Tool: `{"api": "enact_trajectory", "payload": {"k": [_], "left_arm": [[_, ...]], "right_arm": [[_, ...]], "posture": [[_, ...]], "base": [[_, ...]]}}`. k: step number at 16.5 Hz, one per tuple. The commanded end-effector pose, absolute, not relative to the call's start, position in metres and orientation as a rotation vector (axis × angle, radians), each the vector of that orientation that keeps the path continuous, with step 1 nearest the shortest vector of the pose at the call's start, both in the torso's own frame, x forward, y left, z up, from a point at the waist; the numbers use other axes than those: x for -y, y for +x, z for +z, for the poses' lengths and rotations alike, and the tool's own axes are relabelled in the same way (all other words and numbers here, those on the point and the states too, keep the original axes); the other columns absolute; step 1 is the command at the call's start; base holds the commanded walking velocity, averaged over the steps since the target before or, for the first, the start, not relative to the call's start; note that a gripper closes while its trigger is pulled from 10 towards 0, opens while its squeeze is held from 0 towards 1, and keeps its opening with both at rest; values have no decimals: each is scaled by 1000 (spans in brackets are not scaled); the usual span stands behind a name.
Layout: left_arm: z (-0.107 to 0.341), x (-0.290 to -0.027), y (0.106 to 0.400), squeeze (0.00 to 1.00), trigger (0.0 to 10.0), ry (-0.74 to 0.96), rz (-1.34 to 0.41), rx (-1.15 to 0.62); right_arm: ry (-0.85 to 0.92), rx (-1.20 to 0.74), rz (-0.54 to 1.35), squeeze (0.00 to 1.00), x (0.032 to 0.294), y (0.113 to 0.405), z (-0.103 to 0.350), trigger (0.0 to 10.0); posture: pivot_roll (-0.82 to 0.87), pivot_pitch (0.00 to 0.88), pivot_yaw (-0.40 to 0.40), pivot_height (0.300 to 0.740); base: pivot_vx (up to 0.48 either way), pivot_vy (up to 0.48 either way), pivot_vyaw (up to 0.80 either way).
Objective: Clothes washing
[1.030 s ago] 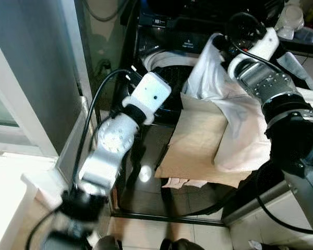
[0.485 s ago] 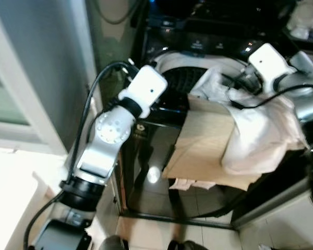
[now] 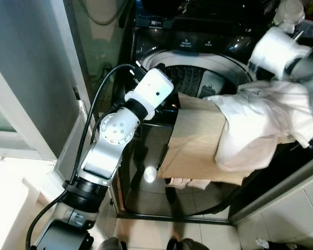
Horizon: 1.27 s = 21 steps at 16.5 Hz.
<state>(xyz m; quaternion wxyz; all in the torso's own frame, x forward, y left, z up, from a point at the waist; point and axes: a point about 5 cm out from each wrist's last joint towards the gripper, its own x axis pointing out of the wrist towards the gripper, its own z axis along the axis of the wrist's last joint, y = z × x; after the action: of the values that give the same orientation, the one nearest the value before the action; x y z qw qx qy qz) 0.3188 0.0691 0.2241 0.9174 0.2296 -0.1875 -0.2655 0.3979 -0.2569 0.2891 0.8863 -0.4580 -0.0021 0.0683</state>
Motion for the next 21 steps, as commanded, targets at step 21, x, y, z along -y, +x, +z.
{"api": "enact_trajectory", "payload": {"k": [21], "left_arm": [[208,-40,312,0,10000,417,-659,373]], "right_arm": [[-364,159,284,0,228,233,96,10000]], "posture": [[-184,0,23,740]], "base": [[0,0,0]]}}
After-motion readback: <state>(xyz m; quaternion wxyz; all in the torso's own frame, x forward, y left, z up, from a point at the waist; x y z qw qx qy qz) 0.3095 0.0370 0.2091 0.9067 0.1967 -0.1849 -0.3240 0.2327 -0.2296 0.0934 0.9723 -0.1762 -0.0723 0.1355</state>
